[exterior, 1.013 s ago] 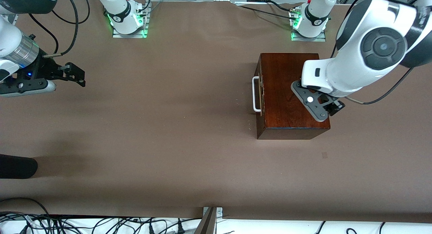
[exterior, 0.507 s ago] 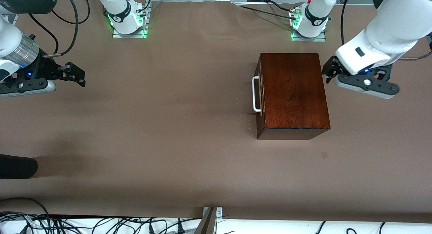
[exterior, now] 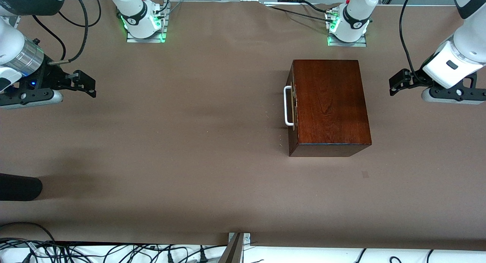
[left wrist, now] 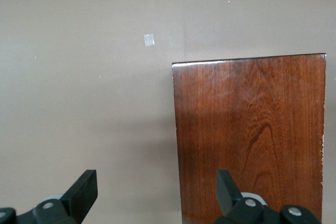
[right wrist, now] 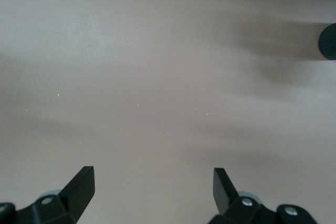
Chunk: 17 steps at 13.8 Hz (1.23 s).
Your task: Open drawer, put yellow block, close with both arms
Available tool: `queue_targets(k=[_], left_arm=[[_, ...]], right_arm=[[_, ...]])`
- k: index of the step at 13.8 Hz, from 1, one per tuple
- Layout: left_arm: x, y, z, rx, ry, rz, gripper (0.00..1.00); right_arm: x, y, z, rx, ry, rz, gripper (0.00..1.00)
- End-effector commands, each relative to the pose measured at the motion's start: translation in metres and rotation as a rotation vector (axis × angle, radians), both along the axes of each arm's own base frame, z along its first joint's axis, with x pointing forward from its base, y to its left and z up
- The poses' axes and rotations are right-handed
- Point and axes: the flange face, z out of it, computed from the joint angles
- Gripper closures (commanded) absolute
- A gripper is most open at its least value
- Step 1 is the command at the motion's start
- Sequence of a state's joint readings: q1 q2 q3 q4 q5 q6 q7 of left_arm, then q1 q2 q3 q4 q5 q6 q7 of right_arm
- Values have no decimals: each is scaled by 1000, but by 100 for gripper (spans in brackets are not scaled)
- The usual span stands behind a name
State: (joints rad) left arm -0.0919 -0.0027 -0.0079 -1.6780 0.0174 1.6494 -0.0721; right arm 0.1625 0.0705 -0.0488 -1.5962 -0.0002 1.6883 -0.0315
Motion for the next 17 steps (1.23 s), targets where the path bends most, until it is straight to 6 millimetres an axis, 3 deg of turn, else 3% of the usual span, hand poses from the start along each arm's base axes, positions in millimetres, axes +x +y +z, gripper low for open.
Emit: queue_targets(k=[1,5,7,17], left_arm=[[-14,-4,3,-16,-12,22,0],[-6,-3,-1,-1,-13,23,0],[-6,9,-5,2,9,38,0],[-7,6,-3,4,26,25,0]], right_arm=[[-1,2,5,18,5,-15,0],[-1,3,5,18,7,-16,0],[-1,3,5,18,5,-15,0],[-1,3,5,18,5,-16,0]])
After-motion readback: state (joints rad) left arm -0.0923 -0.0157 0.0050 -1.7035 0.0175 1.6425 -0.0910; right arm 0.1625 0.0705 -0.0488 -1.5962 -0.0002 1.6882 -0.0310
